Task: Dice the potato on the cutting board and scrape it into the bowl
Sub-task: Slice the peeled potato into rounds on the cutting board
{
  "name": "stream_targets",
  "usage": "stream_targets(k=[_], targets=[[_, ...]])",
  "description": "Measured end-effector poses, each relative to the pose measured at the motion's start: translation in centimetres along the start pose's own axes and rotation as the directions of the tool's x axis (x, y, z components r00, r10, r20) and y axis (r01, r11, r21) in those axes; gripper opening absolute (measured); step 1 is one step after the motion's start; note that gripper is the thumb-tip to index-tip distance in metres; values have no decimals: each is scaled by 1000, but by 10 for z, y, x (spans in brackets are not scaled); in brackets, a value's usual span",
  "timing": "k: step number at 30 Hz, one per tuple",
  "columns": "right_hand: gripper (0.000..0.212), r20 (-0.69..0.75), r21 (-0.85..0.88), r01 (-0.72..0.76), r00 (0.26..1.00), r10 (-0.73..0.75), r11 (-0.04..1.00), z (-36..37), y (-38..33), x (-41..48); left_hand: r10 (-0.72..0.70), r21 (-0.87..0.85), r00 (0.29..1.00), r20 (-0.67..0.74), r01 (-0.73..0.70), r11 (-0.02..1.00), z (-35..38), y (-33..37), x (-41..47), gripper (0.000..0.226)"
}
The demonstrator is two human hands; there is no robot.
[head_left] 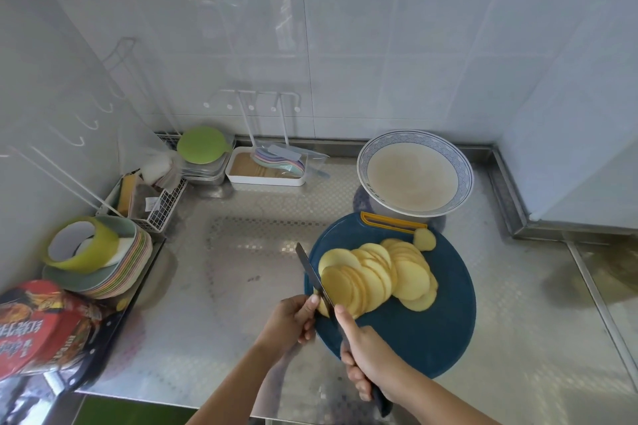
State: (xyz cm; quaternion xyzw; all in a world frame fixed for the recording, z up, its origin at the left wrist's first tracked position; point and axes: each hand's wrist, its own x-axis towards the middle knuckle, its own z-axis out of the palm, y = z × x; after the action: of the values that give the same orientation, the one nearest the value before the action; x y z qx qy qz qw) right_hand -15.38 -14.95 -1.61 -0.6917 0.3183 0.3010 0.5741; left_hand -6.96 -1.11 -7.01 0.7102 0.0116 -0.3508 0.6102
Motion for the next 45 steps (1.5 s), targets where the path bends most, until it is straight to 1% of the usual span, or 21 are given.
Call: stream_targets(k=[3,5,8,11,15,18,21,25,30,34,36,38,40,42,43,45], targets=[[75,22,2,-59,998,58,998,-12,3,-8,7,135,1000,27,-11,991,2,5,0,38],[74,9,-6,-54,998,54,999,-12,4,-9,2,167,1000,25,-6,986,3,5,1,38],[73,1,-40,-27,1000,27,999,-9,2,-7,6,161,1000,-14,-4,987,4,3,1,36],[72,31,-42,-43,999,44,998,-7,-1,-6,-5,158,1000,-15,7,987,3,0,2,36],[71,14,-78,-44,999,46,996,0,-1,-2,-4,117,1000,-24,6,993,2,-2,1,36],[72,14,-69,-79,997,81,994,2,-3,4,1,103,1000,-6,0,995,3,-2,1,36],[74,21,-21,-134,991,135,991,5,-3,10,12,129,1000,16,-14,992,2,-4,1,38],[74,-18,-7,-73,997,73,997,13,3,17,22,135,999,32,-26,990,-2,-9,3,39],[75,-35,6,-78,996,78,997,18,3,18,23,183,999,48,-32,983,-2,-6,2,39],[77,-53,16,-65,996,66,998,20,9,22,-1,208,999,53,-10,978,-1,-4,0,38],[73,-55,57,-59,997,62,997,23,17,25,-14,171,999,32,8,985,0,-2,-1,37],[64,-55,103,-42,997,48,994,25,23,22,-33,116,999,-8,34,993,0,-1,2,38],[59,-59,80,-30,998,35,996,24,26,17,-42,122,999,-22,45,992,-3,3,5,40],[65,-68,29,-29,997,31,999,16,25,12,-38,160,999,13,36,987,-4,3,6,39],[70,-51,30,-35,998,37,999,11,24,11,-39,188,999,30,33,982,-4,4,6,39],[73,9,32,-71,997,71,997,0,21,10,-47,230,998,36,37,972,-3,4,5,39]])
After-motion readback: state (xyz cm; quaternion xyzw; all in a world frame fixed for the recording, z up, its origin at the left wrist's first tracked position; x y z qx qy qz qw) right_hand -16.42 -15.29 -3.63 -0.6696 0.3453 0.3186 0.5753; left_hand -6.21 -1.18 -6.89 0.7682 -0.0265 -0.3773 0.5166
